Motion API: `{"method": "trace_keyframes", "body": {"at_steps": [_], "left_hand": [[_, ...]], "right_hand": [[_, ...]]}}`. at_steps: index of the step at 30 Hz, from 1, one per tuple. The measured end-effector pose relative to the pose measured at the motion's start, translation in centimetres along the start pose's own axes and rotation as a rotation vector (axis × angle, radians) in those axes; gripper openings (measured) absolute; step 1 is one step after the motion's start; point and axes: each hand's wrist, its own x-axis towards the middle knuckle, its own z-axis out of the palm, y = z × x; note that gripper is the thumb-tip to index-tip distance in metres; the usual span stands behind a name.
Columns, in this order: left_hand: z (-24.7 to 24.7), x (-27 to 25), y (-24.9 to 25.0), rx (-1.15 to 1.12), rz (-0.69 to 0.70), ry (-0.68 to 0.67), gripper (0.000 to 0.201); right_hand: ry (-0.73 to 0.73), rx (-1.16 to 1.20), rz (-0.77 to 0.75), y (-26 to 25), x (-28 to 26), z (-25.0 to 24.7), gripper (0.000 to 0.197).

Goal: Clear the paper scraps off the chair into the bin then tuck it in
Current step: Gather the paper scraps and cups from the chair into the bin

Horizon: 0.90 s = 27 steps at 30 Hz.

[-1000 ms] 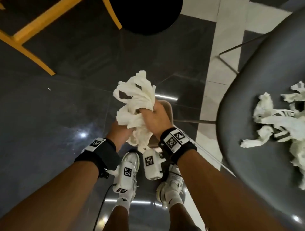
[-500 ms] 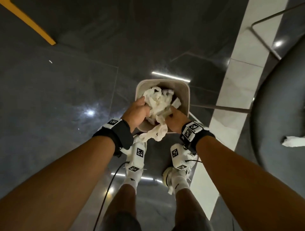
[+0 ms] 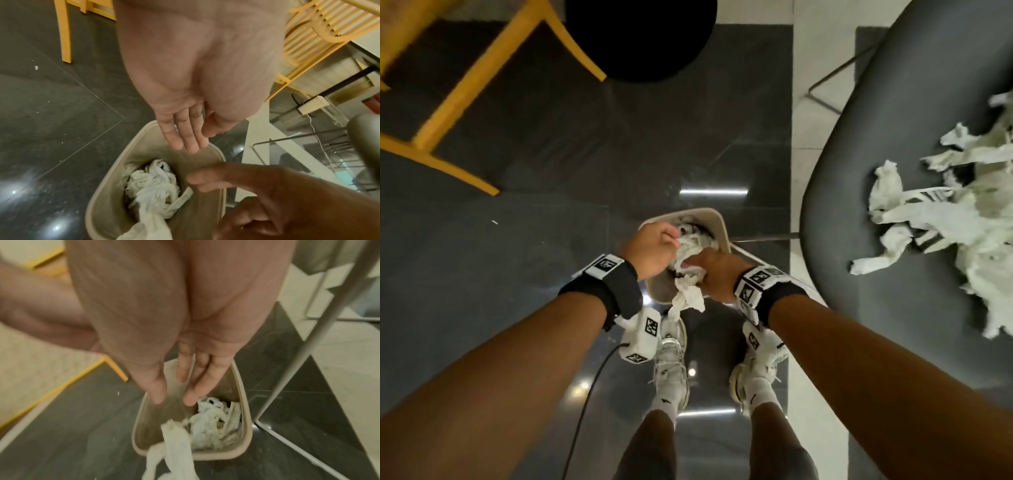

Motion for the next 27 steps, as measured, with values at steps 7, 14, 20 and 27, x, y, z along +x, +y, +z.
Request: {"method": "trace_keyframes", "body": {"at_steps": [7,14,20,27], "left_hand": [[3.0,4.5,-7.6,0.184,-0.057,0.064,0.029],[3.2,5.1,-9.9,0.133,-0.077,0.038,0.034],[2.9,5.0,-10.4,0.103,-0.082,0.036,0.032],[2.2,2.6,-6.7,0.107,-0.034,0.068,0.037]], "right_hand": [[-0.134,-0.199,-0.007,1.3,6.5,8.6,0.05],[-0.048,-0.096,0.067,2.8,7.8,7.7,0.029],[0.326,0.306,0.356,3.5,9.1,5.0,0.035],[0.051,0.269,0.322,2.8,4.3,5.0,0.065]]}}
